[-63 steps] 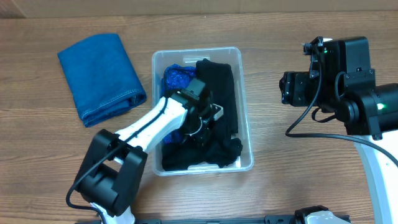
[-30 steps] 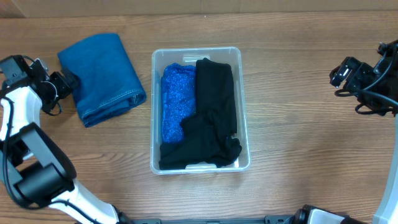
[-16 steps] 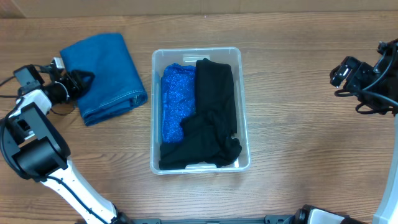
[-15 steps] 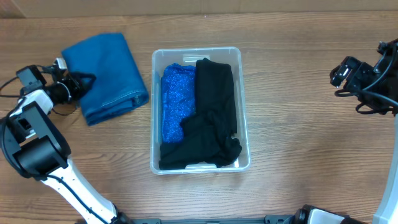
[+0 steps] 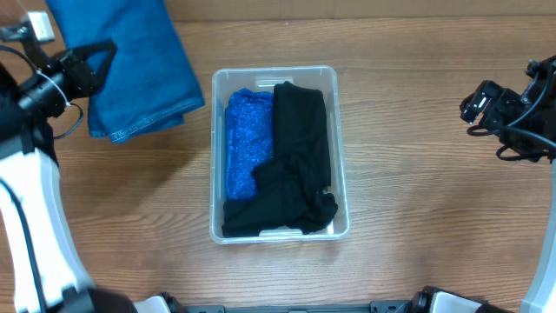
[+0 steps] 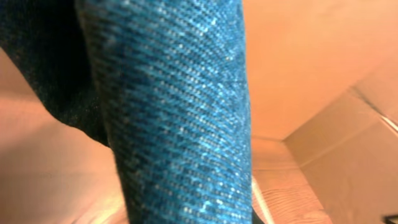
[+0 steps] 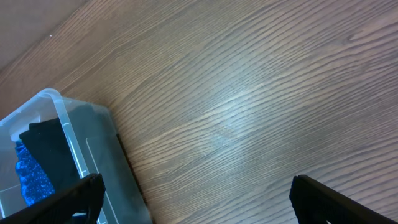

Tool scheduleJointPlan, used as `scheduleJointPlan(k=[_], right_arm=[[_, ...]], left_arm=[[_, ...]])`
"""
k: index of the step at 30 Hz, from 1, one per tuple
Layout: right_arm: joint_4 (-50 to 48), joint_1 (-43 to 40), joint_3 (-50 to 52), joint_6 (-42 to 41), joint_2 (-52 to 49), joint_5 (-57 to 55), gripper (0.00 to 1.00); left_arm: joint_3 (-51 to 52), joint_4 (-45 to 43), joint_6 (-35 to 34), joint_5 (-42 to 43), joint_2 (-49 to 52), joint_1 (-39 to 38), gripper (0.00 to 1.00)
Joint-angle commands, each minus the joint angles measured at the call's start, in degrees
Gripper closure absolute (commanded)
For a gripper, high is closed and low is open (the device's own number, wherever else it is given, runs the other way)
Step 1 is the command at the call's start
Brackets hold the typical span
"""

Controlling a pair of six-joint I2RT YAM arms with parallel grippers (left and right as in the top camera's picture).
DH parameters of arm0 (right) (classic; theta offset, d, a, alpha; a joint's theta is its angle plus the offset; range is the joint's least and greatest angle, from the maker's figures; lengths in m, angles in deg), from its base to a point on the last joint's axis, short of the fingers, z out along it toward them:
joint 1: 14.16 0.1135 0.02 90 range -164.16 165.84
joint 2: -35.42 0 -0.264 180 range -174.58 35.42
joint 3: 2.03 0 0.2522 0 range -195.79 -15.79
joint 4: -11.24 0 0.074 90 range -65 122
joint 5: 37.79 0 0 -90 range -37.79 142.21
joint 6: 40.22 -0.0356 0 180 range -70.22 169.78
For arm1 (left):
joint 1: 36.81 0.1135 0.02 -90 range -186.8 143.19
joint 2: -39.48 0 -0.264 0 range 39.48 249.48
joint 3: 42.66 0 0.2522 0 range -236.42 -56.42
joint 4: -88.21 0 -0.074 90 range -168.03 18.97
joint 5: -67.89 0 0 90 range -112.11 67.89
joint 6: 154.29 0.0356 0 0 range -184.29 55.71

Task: Pack container
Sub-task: 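Reach the left gripper to the folded denim and grasp it, then lay the folded denim on top of the clothes in the container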

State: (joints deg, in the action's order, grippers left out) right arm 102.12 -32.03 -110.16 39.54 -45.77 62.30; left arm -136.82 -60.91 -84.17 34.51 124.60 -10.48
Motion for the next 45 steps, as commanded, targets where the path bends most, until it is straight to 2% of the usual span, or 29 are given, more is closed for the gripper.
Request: scheduleJointPlan(k=[1, 3, 7, 9, 11, 13, 16, 21, 24, 29, 30, 32, 34, 37, 39, 40, 41, 43, 45], right_arm=[[-0.2, 0.2, -0.1, 0.6, 0.0, 0.0, 0.00], [0.0, 0.2, -0.1, 0.6, 0.0, 0.3, 0.00], [0.2, 0.2, -0.1, 0.6, 0.0, 0.3, 0.00], [0.2, 0.2, -0.1, 0.6, 0.0, 0.3, 0.00], [0.2, 0.2, -0.1, 0.6, 0.0, 0.3, 0.00], [0.2, 0.2, -0.1, 0.6, 0.0, 0.3, 0.00], [0.3, 0.2, -0.1, 0.6, 0.0, 0.3, 0.00], [0.4, 0.2, -0.1, 0.6, 0.0, 0.3, 0.00], [0.5, 0.2, -0.1, 0.6, 0.0, 0.3, 0.00], [0.6, 0.2, -0.1, 0.6, 0.0, 0.3, 0.00], [0.6, 0.2, -0.1, 0.6, 0.0, 0.3, 0.00], [0.6, 0.2, -0.1, 0.6, 0.0, 0.3, 0.00], [0.6, 0.2, -0.1, 0.6, 0.0, 0.3, 0.00], [0.6, 0.2, -0.1, 0.6, 0.0, 0.3, 0.00], [0.6, 0.2, -0.1, 0.6, 0.0, 0.3, 0.00], [0.7, 0.2, -0.1, 0.6, 0.0, 0.3, 0.00], [0.7, 0.2, -0.1, 0.6, 0.0, 0.3, 0.00], [0.7, 0.2, -0.1, 0.6, 0.0, 0.3, 0.00], [0.6, 0.2, -0.1, 0.6, 0.0, 0.3, 0.00]], left_arm=[[-2.4, -0.5, -6.1, 5.2, -10.0, -6.4, 0.96], [-2.4, 4.5, -7.1, 1.0, -11.6, -15.5, 0.96], [-2.2, 21.3, -9.6, -16.5, -10.0, -29.7, 0.96], [-1.6, 22.3, -10.7, -17.7, -8.2, -35.1, 0.96], [-0.4, 21.7, -15.1, -22.8, -7.0, -38.8, 0.96], [1.9, 16.6, -16.4, -22.9, -6.9, -40.7, 0.96], [6.9, 10.4, -25.5, -24.1, -6.9, -42.1, 0.96], [17.0, 3.6, -34.6, -27.4, -6.9, -42.1, 0.96], [22.3, 1.9, -36.3, -27.7, -6.9, -42.8, 0.96], [25.5, 3.9, -35.3, -27.5, -6.9, -42.9, 0.96], [25.5, 4.2, -34.1, -26.9, -6.9, -42.9, 0.94], [25.5, 5.7, -31.5, -26.6, -7.0, -42.8, 0.76], [25.5, 7.0, -29.1, -28.0, -7.0, -42.8, 0.62], [25.4, 5.7, -23.0, -31.6, -7.1, -42.8, 0.26], [24.9, 5.0, -21.0, -31.6, -7.3, -42.7, 0.20], [24.5, 5.0, -20.1, -31.8, -7.9, -42.3, 0.13], [23.8, 5.1, -18.9, -33.8, -9.4, -41.6, 0.00], [22.8, 5.4, -17.2, -39.2, -12.5, -41.0, 0.00], [21.7, 5.3, -12.0, -43.8, -16.0, -41.0, 0.00]])
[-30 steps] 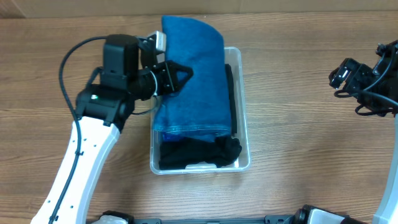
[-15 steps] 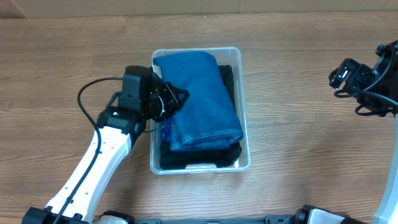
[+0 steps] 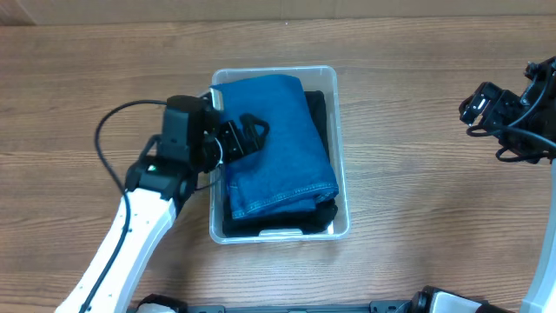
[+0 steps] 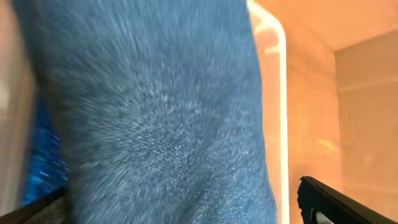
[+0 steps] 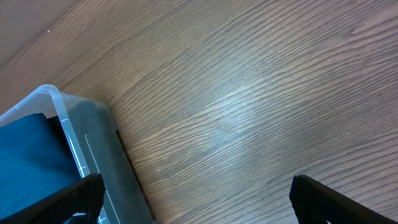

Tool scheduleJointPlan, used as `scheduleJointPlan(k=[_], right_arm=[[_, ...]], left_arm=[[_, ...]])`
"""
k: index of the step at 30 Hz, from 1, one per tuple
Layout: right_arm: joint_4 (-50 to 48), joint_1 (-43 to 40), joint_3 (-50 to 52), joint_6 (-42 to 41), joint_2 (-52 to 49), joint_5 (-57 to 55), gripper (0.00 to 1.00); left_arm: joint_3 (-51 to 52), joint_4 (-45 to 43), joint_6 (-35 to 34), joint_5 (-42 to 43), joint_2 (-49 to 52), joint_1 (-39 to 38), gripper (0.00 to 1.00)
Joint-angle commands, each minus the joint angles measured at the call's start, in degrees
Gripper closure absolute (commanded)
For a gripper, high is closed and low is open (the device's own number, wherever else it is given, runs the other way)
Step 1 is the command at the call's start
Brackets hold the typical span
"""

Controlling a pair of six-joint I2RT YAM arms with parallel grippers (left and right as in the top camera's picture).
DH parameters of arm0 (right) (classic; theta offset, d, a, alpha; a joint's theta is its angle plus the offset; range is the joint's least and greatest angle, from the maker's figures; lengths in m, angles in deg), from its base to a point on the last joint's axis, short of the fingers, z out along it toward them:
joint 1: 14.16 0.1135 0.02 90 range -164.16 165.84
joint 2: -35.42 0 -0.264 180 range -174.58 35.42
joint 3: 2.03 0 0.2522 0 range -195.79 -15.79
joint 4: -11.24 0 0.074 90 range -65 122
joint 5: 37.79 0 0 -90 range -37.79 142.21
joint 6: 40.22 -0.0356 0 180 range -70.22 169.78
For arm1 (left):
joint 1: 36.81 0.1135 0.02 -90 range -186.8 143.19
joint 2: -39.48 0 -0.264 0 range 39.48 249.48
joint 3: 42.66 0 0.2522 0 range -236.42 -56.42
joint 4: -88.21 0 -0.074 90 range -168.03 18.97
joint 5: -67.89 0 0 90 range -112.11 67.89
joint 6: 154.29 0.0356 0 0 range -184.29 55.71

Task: Pack container
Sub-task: 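Lay the folded denim on top of the clothes in the container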

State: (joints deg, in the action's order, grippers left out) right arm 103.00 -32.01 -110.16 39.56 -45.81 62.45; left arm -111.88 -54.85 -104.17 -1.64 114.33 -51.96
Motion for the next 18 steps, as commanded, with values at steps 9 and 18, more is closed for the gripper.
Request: scheduleJointPlan(k=[9, 18], right_arm=[[-0.3, 0.2, -0.1, 0.6, 0.1, 0.2, 0.00], [-0.2, 0.2, -0.1, 0.6, 0.1, 0.4, 0.00]], left_arm=[[-5.4, -7.1, 35.6, -1.5, -6.7, 0.0, 0.88], [-5.4, -7.6, 32.2, -6.8, 12.9, -3.0, 0.96]])
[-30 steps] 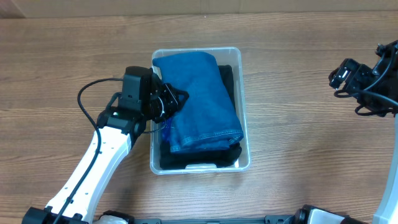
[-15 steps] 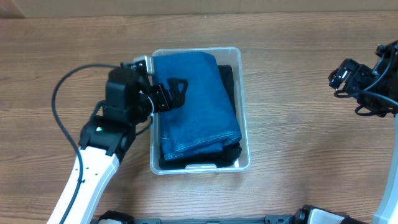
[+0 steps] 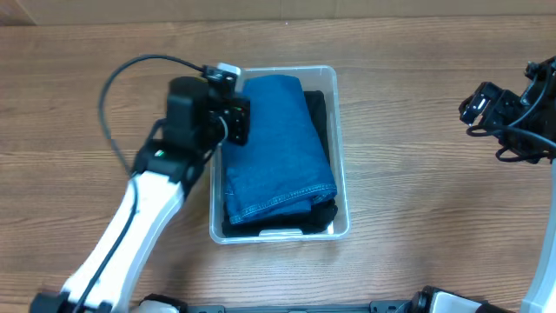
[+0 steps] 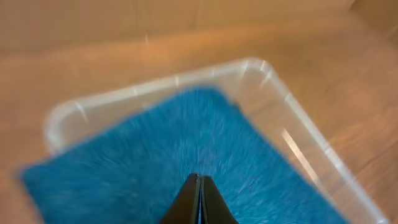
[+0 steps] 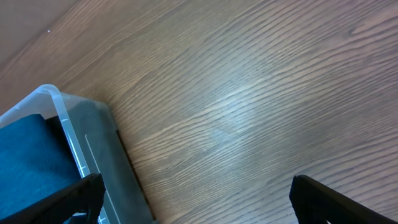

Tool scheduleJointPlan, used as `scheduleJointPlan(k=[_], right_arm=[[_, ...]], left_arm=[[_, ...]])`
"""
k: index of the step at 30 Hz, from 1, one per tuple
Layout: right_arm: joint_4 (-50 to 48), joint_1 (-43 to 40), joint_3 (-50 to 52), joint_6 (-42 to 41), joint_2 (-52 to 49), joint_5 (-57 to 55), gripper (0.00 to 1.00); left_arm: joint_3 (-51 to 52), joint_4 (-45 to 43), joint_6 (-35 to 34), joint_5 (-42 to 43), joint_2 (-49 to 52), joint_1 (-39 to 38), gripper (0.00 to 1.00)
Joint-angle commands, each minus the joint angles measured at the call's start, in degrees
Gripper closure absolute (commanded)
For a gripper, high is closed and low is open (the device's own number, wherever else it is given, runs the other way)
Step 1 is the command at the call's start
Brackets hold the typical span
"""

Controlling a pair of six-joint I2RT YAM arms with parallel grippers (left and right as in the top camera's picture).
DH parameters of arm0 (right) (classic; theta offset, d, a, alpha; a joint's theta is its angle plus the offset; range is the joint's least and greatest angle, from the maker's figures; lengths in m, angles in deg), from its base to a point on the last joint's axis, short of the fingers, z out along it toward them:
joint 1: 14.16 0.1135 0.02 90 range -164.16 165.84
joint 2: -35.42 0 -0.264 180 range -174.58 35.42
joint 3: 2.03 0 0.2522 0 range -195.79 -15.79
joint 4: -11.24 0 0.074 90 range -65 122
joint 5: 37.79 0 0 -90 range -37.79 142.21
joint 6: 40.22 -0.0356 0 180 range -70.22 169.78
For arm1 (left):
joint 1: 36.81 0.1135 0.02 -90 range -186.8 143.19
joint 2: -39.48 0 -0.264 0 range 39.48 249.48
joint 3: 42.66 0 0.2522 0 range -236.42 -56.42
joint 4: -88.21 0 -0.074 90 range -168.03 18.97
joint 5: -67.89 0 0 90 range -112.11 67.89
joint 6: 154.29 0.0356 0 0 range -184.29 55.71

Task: Pack container
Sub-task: 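Lay the folded denim on top of the clothes in the container, then press and tuck the denim into the container with the left gripper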

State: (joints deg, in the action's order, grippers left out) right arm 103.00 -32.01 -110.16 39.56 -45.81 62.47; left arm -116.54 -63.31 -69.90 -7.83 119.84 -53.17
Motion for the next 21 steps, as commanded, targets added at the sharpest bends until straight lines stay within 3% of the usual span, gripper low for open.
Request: scheduleJointPlan(k=[1, 3, 6, 10, 12, 15, 19, 21], right_arm=[[-0.2, 0.2, -0.1, 0.6, 0.1, 0.4, 0.00], [-0.2, 0.2, -0.1, 0.6, 0.1, 1.0, 0.00], [0.0, 0.2, -0.1, 0.6, 0.1, 1.0, 0.00], [0.0, 0.2, -0.1, 0.6, 0.1, 1.0, 0.00], [0.0, 0.2, -0.1, 0.6, 0.1, 1.0, 0.00], [-0.1, 0.2, -0.1, 0.6, 0.1, 1.0, 0.00], [-0.1, 0.2, -0.1, 0.6, 0.1, 1.0, 0.00], [-0.1, 0.2, -0.1, 0.6, 0.1, 1.0, 0.00]], left_arm=[[-0.8, 0.9, -5.1, -0.6, 11.3, -2.1, 0.96], [-0.8, 1.7, -9.9, 1.3, 19.2, -2.3, 0.96], [-0.9, 4.2, -9.7, 3.8, 24.7, -2.5, 0.96], [-6.3, 8.2, -6.0, 4.0, 20.0, -2.5, 0.96], [-13.4, 13.8, -5.3, 3.1, 13.5, -2.5, 0.85], [-17.7, 15.7, -5.3, 0.5, 6.8, -2.4, 0.79], [-17.7, 19.8, -4.7, -8.8, 7.3, -2.4, 0.79], [-17.7, 21.2, -4.7, -12.5, 9.5, -2.4, 0.85]])
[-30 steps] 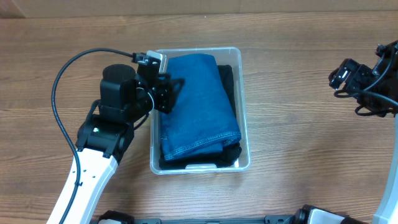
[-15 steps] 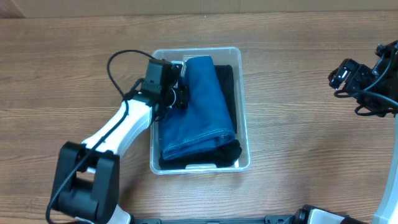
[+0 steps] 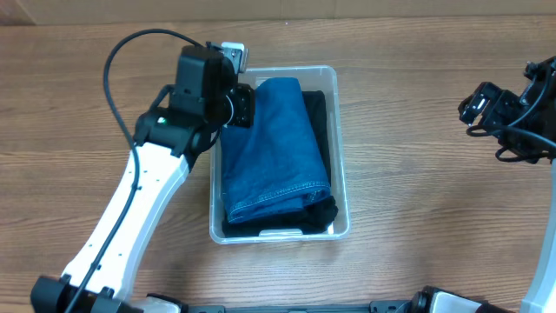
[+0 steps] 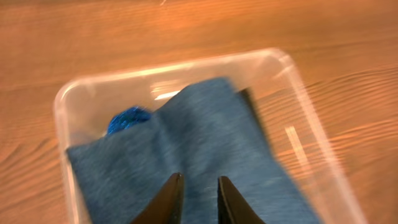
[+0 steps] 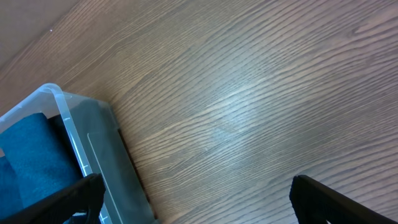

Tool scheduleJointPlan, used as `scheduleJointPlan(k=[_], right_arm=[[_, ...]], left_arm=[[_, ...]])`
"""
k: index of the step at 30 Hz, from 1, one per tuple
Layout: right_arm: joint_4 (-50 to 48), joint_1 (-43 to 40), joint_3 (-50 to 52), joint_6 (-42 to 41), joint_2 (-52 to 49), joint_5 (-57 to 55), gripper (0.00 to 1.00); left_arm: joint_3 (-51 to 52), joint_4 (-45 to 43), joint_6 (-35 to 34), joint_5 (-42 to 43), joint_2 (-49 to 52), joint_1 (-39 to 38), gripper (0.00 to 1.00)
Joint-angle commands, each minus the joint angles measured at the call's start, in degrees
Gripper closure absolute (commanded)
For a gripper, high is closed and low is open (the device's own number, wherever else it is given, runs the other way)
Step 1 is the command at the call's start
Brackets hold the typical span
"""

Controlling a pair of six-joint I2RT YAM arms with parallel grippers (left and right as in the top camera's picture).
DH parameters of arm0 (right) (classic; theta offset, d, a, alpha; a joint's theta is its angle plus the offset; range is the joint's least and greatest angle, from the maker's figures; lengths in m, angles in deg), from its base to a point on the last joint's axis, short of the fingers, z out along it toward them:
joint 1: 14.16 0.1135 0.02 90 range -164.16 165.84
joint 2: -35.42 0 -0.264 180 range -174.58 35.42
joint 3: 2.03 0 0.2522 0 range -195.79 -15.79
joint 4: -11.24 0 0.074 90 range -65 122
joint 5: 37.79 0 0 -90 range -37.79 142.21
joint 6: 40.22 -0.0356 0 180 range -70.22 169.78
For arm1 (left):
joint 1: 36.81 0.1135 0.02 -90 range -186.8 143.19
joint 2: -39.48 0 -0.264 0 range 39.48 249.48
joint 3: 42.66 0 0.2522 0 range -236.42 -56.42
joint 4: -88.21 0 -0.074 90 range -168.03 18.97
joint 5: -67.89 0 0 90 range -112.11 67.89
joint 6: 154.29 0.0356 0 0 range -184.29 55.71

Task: Pack container
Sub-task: 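Press and tuck the denim into the container with the left gripper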

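A clear plastic container (image 3: 342, 178) stands mid-table. Folded blue denim (image 3: 276, 148) lies on top inside it, over a black garment (image 3: 320, 109) that shows at the right and near edges. In the left wrist view a sparkly blue cloth (image 4: 127, 118) peeks out beside the denim (image 4: 205, 143). My left gripper (image 3: 245, 104) hovers over the container's far-left part. Its fingers stand a little apart above the denim, gripper (image 4: 199, 178) open and holding nothing. My right gripper (image 3: 486, 104) waits far off at the right, open wide (image 5: 196, 199) over bare wood.
The wooden table (image 3: 434, 217) surrounds the container. The left arm's white link (image 3: 130, 217) crosses the table left of the container, with its black cable (image 3: 113, 78) looping above. The container's corner (image 5: 68, 124) shows at the left of the right wrist view.
My left gripper's fingers were pressed together above the denim; now they stand slightly apart. The wrist sits a little farther back over the container. The right arm has not moved.
First my left gripper held the denim at the table's far left, while the container held only the sparkly blue cloth and the black garment. Then the denim lay in the container, with the gripper open at its left edge. The gripper then stood shut, empty, above it, and now slightly open.
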State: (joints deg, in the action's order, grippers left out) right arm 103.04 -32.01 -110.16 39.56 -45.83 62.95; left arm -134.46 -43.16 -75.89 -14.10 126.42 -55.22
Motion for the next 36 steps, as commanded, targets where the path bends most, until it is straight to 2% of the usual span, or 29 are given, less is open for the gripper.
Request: scheduleJointPlan(k=[1, 4, 10, 13, 14, 16, 17, 19, 21, 25, 29, 33, 36], right_arm=[[-0.1, 0.2, -0.1, 0.6, 0.1, 0.5, 0.00], [-0.1, 0.2, -0.1, 0.6, 0.1, 0.5, 0.00], [-0.1, 0.2, -0.1, 0.6, 0.1, 0.5, 0.00], [0.0, 0.2, -0.1, 0.6, 0.1, 0.5, 0.00], [0.0, 0.2, -0.1, 0.6, 0.1, 0.5, 0.00], [0.0, 0.2, -0.1, 0.6, 0.1, 0.5, 0.00], [0.0, 0.2, -0.1, 0.6, 0.1, 0.5, 0.00], [-0.2, 0.2, -0.1, 0.6, 0.1, 0.5, 0.00], [-0.2, 0.2, -0.1, 0.6, 0.1, 0.5, 0.00], [0.0, 0.2, -0.1, 0.6, 0.1, 0.5, 0.00], [0.0, 0.2, -0.1, 0.6, 0.1, 0.6, 0.00], [0.1, 0.2, -0.1, 0.6, 0.1, 1.0, 0.00], [0.0, 0.2, -0.1, 0.6, 0.1, 1.0, 0.00]], left_arm=[[0.2, 1.6, 1.3, -7.0, 4.2, -0.4, 0.85], [0.2, 2.9, 1.3, -10.1, 9.5, -0.3, 0.89], [0.2, 3.9, 1.3, -17.8, 20.7, -0.3, 0.89], [-1.3, 4.5, 4.1, -17.8, 20.2, -0.4, 0.85], [-5.1, 7.0, 5.2, -17.8, 19.1, -0.8, 0.85], [-11.0, 11.1, 5.2, -16.4, 16.8, -0.9, 0.85], [-15.4, 14.3, 5.2, -12.6, 14.8, -0.9, 0.84], [-20.0, 18.5, 3.8, -2.5, 11.3, -1.7, 0.96], [-20.4, 20.2, 1.2, 2.5, 9.0, -3.7, 0.96], [-18.8, 27.2, 0.2, 1.6, 11.9, -13.4, 0.96], [-10.5, 27.5, -5.0, 2.4, 19.3, -20.0, 0.96], [-7.5, 29.3, -5.6, 5.3, 25.0, -21.5, 0.96], [-10.1, 29.7, -5.5, 0.9, 20.5, -21.2, 0.96]])
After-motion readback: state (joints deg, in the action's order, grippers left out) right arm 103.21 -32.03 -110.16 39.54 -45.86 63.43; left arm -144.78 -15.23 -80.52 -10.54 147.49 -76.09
